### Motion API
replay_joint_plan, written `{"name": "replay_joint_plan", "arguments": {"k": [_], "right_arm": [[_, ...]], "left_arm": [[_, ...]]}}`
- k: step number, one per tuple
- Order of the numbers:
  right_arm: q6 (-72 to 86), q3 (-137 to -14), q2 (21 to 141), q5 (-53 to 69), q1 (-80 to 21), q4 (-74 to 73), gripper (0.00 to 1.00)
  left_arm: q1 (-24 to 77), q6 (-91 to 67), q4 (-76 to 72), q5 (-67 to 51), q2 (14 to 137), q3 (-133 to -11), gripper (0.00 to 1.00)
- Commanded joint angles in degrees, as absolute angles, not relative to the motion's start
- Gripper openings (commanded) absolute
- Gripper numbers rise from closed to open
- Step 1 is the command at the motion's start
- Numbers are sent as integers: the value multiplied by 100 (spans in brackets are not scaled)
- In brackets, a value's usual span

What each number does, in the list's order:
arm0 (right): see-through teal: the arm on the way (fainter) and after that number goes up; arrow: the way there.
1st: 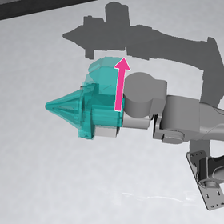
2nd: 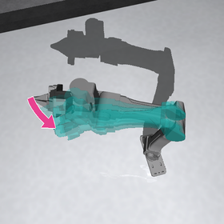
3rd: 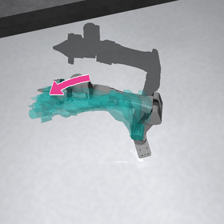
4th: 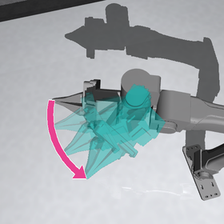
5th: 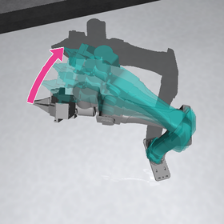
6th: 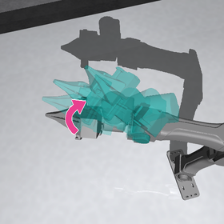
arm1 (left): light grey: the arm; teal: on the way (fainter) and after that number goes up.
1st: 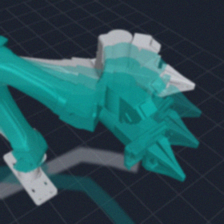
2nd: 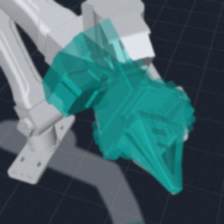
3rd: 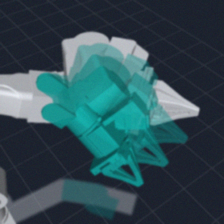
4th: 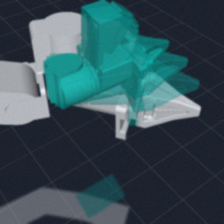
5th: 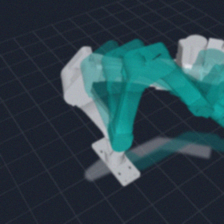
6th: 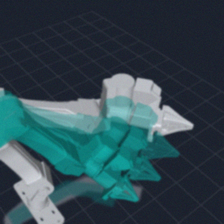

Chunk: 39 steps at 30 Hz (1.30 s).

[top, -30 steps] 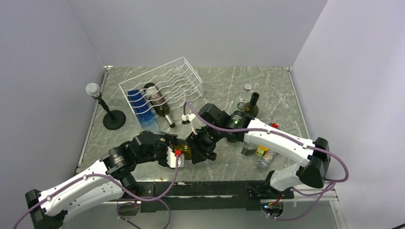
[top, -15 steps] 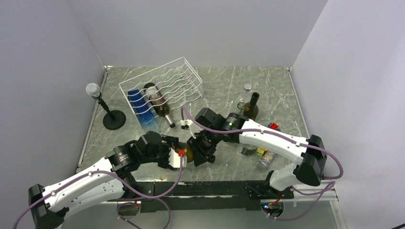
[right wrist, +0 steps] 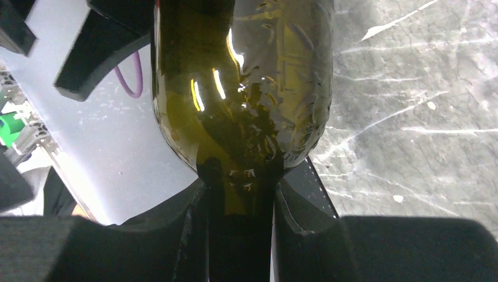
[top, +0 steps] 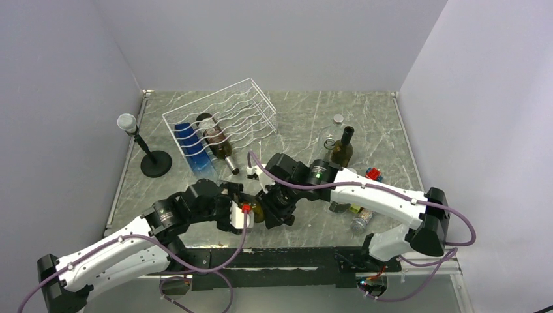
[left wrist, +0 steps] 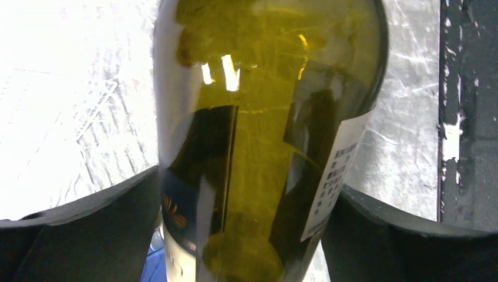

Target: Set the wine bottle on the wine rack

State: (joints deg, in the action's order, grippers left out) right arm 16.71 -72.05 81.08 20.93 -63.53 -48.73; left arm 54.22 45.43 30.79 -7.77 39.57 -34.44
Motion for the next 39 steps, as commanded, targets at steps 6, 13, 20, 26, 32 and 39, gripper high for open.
{"name": "replay_joint_plan", "arguments": {"k": [6, 13, 20, 26, 32, 39], "right_arm": [[1802, -7538, 7405, 1086, -6477, -4721, 0], [1980, -7401, 7197, 395, -6478, -4842, 0], [2175, -7066, 7187, -352, -6478, -4873, 0], [2405, -6841, 7410, -915, -6473, -4631, 0], [2694, -6762, 7907, -1540, -6475, -3967, 0], [2818, -7122, 8726, -2214, -6468, -3440, 0]], "left_arm": [[5397, 4592, 2213, -1228, 3341, -3438, 99], [5401, 4455, 2706, -1739, 3286, -3831, 99], [5396, 3909, 2310, -1548, 3022, -4034, 99], [5397, 1328, 2047, -37, 3652, -5083, 99], [5401, -501, 2649, 1710, 4567, -6005, 99], [5393, -1322, 2312, 2345, 4475, -5915, 99]]}}
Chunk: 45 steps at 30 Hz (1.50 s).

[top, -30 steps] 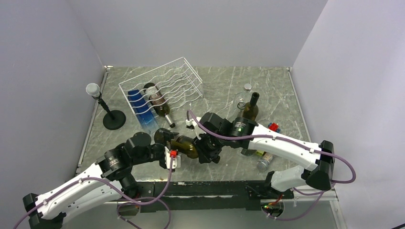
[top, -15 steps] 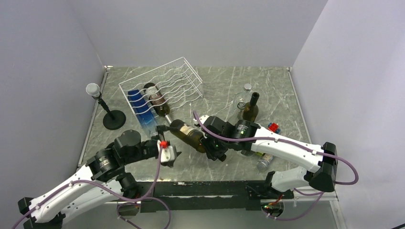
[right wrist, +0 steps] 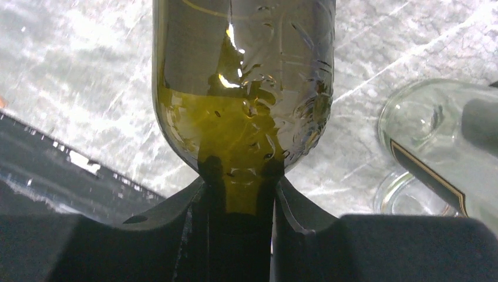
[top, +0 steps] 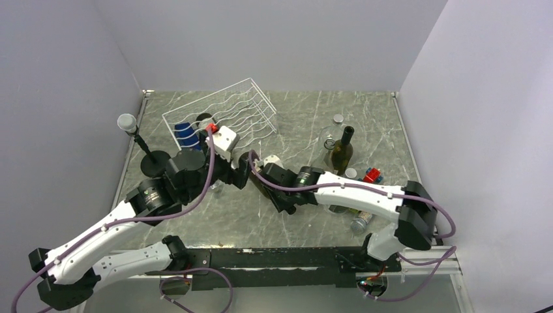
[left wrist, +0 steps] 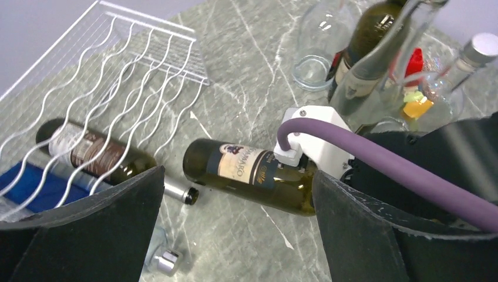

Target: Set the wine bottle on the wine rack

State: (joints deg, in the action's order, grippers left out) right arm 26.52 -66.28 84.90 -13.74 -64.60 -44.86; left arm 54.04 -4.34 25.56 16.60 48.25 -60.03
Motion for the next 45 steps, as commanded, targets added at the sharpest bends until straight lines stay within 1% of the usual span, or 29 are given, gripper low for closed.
{"name": "replay_joint_plan", "arguments": {"k": [1, 5, 10, 18, 21, 24, 29, 35, 39, 45], "right_arm": [[2806, -7169, 8827, -2282, -6469, -3373, 0], [2848, -7231, 9124, -2441, -6435, -2959, 0], [2873, -7150, 9253, -2612, -6387, -2429, 0], [2828, -7336, 9591, -2612, -6157, -1801, 0], [2766, -7266, 9753, -2299, -5908, -1005, 0], [2880, -7561, 10111, -1998, -5627, -869, 0], [2683, -7765, 10515, -1642, -5381, -42, 0], [2547, -7919, 11055, -651, -5033, 1165, 0], [2388, -8217, 11399, -201, -4904, 1374, 0], [2315, -8805, 11923, -51, -4777, 1131, 0]], "left_arm": [[5396, -1413, 2156, 2376, 4342, -5812, 99], [5401, -1605, 1835, 2590, 3925, -5637, 99], [5399, -1849, 2340, 3370, 3869, -6025, 99], [5398, -1907, 2504, 3814, 3682, -6171, 99], [5397, -1842, 2453, 3767, 3607, -6149, 99], [5397, -1866, 2556, 3755, 3629, -6208, 99], [5394, -1798, 2474, 3519, 3630, -6234, 99], [5404, -1740, 2501, 3377, 3704, -6359, 99], [5397, -1749, 2607, 3328, 3743, -6397, 99], [5397, -1710, 2639, 3259, 3733, -6367, 99]]}}
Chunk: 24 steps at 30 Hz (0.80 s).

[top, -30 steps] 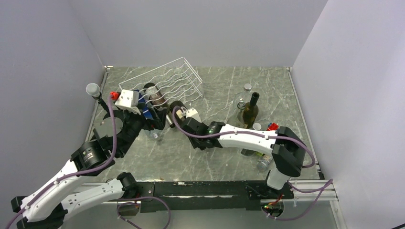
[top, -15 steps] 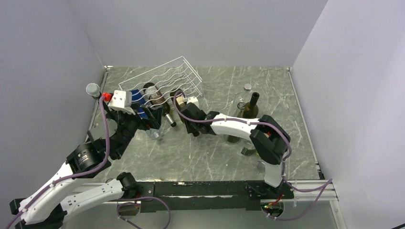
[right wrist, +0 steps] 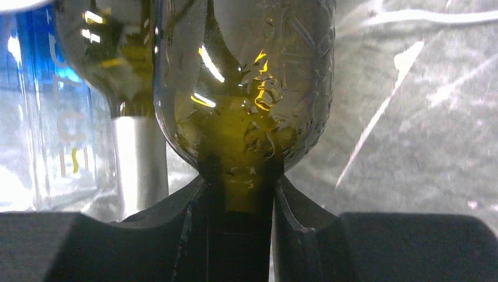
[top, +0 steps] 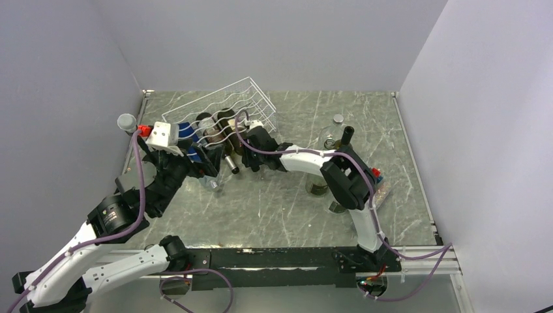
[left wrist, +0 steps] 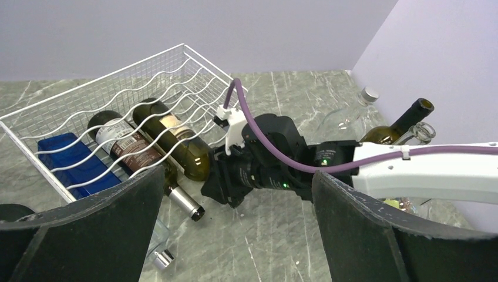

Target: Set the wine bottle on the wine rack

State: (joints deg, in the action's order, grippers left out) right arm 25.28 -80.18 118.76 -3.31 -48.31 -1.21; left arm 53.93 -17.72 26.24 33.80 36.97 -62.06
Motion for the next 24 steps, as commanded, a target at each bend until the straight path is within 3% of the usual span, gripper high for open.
{"name": "replay_joint_plan", "arguments": {"k": [1, 10, 15, 24], "right_arm": [[2295, -8901, 12006, -38, -4753, 1103, 0], [2344, -9633, 12551, -38, -4651, 677, 0], [2430, -9927, 12725, -39, -4623, 305, 21], [2662, -10345, 12977, -159, -4543, -177, 31]], "left_arm": [[5398, -1698, 2652, 3267, 3742, -6364, 99], [5396, -1610, 2766, 3195, 3895, -6439, 99], [5393, -1596, 2725, 3156, 3953, -6405, 99], [5395, -1621, 2736, 3134, 3973, -6397, 99]]}}
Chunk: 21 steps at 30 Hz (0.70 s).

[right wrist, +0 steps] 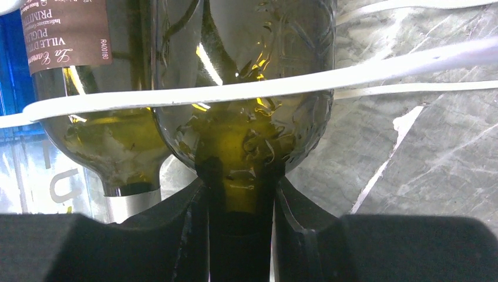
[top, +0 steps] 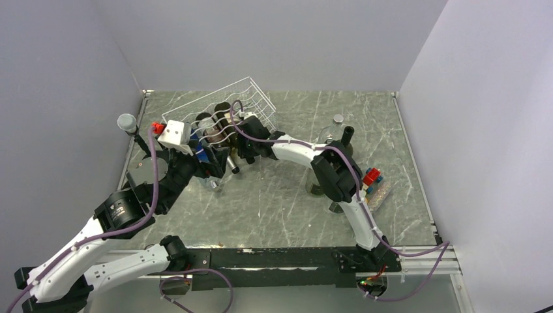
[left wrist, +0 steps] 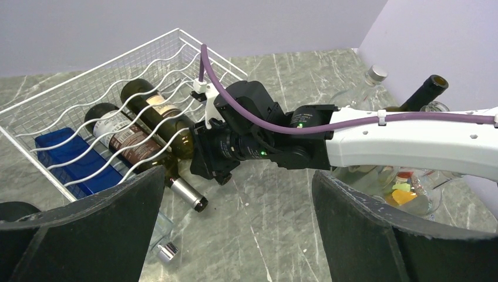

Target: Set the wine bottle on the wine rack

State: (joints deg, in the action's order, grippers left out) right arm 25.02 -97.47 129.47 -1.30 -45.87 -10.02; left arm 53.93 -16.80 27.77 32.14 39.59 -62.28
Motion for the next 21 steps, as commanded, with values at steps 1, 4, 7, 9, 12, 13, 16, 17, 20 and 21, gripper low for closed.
{"name": "replay_joint_plan", "arguments": {"k": [1, 4, 7, 9, 12, 13, 16, 17, 20, 21], "right_arm": [[2696, -10443, 13013, -105, -4535, -253, 34], [2803, -10536, 13043, -82, -4511, -512, 50], [2989, -10416, 12863, -103, -4499, -661, 67], [3124, -10379, 12733, -190, -4500, -828, 78], [3164, -10396, 12578, -386, -4512, -1106, 86], [3172, -10453, 12549, -454, -4501, -1239, 88], [3150, -10607, 12485, -592, -4511, -1602, 92], [3150, -10617, 12439, -653, -4521, -1692, 93], [3104, -10472, 12169, -843, -4572, -1791, 94], [3078, -10413, 12054, -923, -4598, -1827, 94]], "left_arm": [[5395, -1619, 2744, 3129, 3977, -6393, 99], [5396, -1630, 2771, 3127, 3990, -6390, 99], [5397, -1643, 2789, 3180, 3962, -6377, 99], [5396, -1616, 2757, 3234, 3920, -6336, 99], [5397, -1585, 2742, 3265, 3870, -6340, 99], [5396, -1583, 2754, 3269, 3860, -6356, 99], [5396, -1566, 2781, 3289, 3829, -6382, 99], [5392, -1565, 2798, 3306, 3820, -6393, 99], [5397, -1566, 2817, 3315, 3784, -6406, 99], [5397, -1565, 2827, 3309, 3773, -6416, 99]]}}
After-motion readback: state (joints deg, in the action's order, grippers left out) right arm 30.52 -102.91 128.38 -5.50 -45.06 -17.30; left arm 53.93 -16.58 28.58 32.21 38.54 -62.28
